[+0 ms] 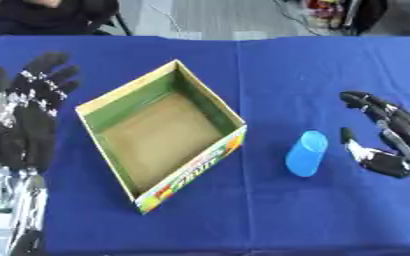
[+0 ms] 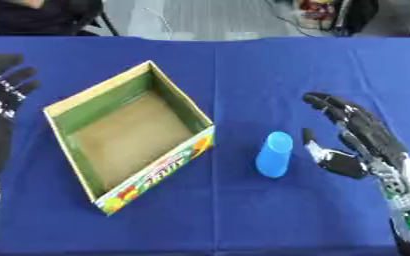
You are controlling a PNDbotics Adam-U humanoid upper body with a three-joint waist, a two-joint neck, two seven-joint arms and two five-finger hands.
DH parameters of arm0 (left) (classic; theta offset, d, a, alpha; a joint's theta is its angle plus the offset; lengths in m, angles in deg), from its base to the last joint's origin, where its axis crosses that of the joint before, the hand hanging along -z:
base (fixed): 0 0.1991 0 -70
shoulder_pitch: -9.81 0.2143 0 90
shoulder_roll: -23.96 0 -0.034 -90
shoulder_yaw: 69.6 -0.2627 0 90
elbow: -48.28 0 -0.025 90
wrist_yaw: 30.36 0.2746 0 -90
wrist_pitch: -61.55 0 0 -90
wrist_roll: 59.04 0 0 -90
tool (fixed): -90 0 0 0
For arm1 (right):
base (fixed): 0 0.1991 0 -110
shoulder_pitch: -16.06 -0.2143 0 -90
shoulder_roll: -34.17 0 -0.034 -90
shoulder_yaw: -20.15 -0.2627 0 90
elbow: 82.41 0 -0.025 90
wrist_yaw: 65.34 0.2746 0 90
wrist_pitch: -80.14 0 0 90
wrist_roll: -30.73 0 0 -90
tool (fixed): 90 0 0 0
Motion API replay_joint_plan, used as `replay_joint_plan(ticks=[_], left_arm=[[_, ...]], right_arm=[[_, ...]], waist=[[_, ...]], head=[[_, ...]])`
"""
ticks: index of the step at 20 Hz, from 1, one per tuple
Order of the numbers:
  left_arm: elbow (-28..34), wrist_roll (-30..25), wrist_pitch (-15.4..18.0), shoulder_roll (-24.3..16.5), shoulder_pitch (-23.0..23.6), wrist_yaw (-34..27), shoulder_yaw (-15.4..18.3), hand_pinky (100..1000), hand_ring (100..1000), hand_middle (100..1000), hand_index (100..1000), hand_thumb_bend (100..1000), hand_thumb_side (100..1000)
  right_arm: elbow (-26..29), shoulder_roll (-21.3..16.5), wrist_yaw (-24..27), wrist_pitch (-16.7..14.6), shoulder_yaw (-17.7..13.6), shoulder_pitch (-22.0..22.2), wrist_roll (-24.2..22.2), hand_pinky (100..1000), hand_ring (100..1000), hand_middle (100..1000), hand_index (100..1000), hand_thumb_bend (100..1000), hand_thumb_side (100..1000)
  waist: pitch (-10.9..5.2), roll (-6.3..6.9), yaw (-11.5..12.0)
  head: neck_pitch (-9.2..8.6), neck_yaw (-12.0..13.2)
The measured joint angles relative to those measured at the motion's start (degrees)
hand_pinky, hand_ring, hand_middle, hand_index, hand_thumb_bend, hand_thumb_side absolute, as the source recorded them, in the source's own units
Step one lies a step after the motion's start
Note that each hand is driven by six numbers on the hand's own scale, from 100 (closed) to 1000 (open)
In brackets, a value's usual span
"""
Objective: Pick up objects on the table and place them in the box.
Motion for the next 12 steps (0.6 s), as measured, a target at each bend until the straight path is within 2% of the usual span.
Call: replay_joint_plan(ticks=[12], left_arm=[[-0.08, -0.34, -0.14, 0.00, 0.00, -0.06, -0.33, 859, 825, 848, 871, 989, 1000]], right_arm=[[-5.55, -3.94, 3.83, -4.93, 6.02, -5.02, -2.51, 825, 786, 898, 980, 100, 819]], waist=[[0.00, -0.06, 0.66]], head=[[0.12, -0.51]])
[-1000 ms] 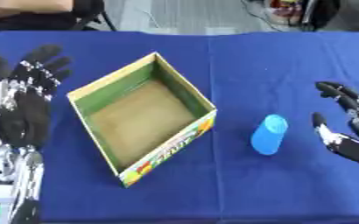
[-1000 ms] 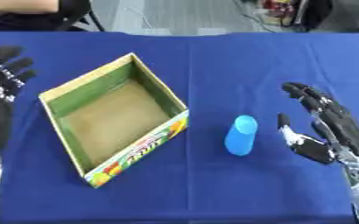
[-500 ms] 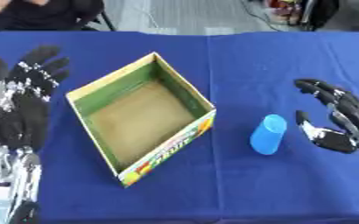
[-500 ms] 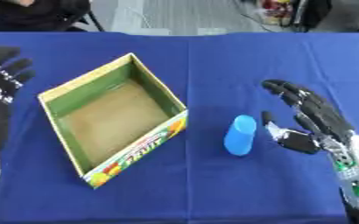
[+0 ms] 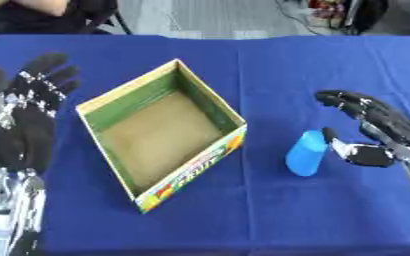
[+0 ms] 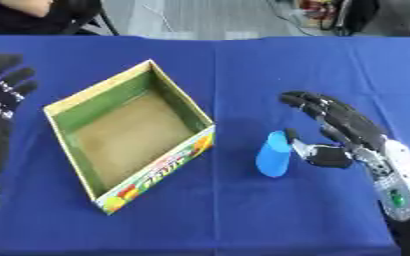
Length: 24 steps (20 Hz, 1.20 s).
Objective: Pick up objects on the table and place them in the box.
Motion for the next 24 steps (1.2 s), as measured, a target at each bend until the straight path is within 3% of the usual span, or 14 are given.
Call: replay_joint_plan(ticks=[9, 24], left_arm=[[-0.23, -0.18, 0.04, 0.00, 0.00, -0.27, -0.33, 860, 827, 849, 870, 988, 1000], [-0.23, -0.53, -0.04, 0.00, -0.01, -0.44, -0.40, 862, 830, 851, 868, 987, 1000]], right_arm=[[-1.29, -1.50, 0.80, -2.59, 2.78, -1.54, -1.87, 823, 792, 900, 981, 100, 818], [-4.01, -2.22, 0.14, -4.34, 4.98, -2.01, -3.15, 821, 793, 900, 981, 100, 816]], waist=[[0.00, -0.02, 0.23], [0.01, -0.03, 0.54]], head=[[0.00, -0.44], [0.00, -0.93]])
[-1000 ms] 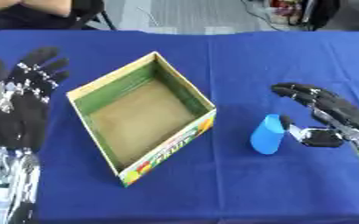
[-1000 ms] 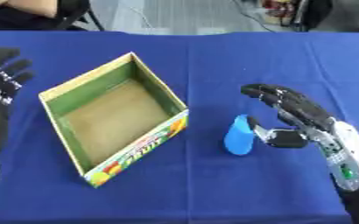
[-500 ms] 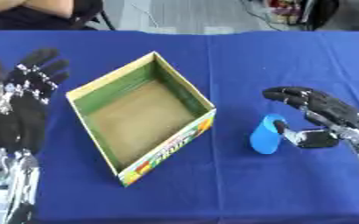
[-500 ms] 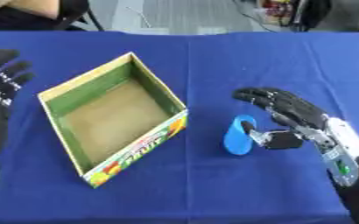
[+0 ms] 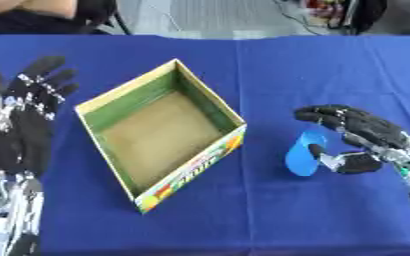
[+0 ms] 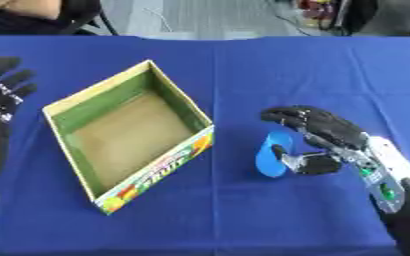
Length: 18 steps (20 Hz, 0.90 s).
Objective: Pick up objects on the table and place them in the box.
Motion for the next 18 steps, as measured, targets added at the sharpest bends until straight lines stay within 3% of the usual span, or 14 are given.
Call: replay_joint_plan(ticks=[18], left_arm=[[0.00, -0.23, -0.02, 0.00, -0.01, -0.07, -0.29, 864, 834, 853, 866, 986, 1000]], right_arm=[[-5.57, 0.52, -2.61, -0.76, 0.11, -0.52, 0.35, 821, 792, 898, 980, 100, 812]], waist=[[0.01, 0.01, 0.01]], head=[[0.00, -0.03]])
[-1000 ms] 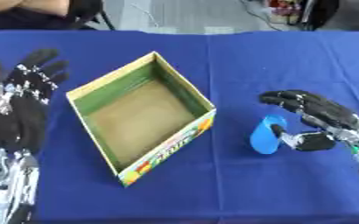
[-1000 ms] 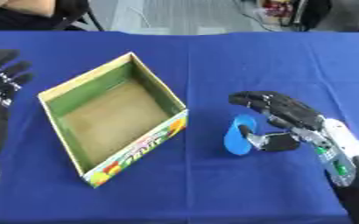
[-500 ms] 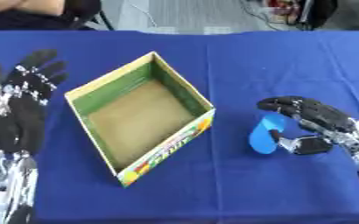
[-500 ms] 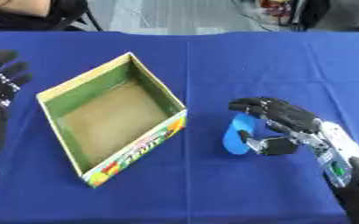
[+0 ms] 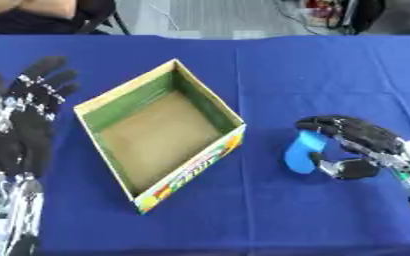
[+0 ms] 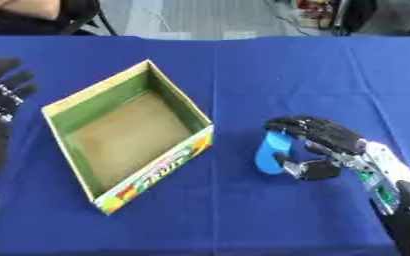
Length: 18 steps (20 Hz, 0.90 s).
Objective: Pick up objects on the table and place them in the box.
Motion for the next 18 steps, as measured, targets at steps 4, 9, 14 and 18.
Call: replay_joint_plan(ticks=[4, 9, 14, 18], left_arm=[[0.00, -0.03, -0.02, 0.00, 0.00, 0.00, 0.00, 865, 835, 853, 866, 985, 1000], [0.00, -0.08, -0.07, 0.00, 0.00, -0.01, 0.00, 865, 835, 854, 866, 985, 1000], [0.00, -0.09, -0.08, 0.00, 0.00, -0.01, -0.01, 866, 837, 854, 865, 984, 1000], [0.00, -0.09, -0.07, 0.00, 0.00, -0.01, -0.01, 866, 837, 855, 864, 984, 1000]], right_arm=[[-0.18, 0.04, -0.26, -0.22, 0.00, -0.03, 0.22, 820, 790, 897, 980, 100, 808], [-0.30, 0.16, -0.49, -0.34, 0.00, -0.12, 0.34, 812, 756, 893, 976, 100, 799], [-0.45, 0.50, -0.57, -0.49, 0.00, -0.12, 0.61, 619, 578, 793, 910, 100, 735], [-0.46, 0.51, -0.85, -0.43, 0.00, -0.12, 1.08, 453, 461, 710, 833, 100, 703]], waist=[[0.00, 0.00, 0.00], [0.00, 0.00, 0.00], [0.00, 0.00, 0.00], [0.00, 0.00, 0.00]], head=[[0.00, -0.01], [0.00, -0.02], [0.00, -0.02], [0.00, -0.03]])
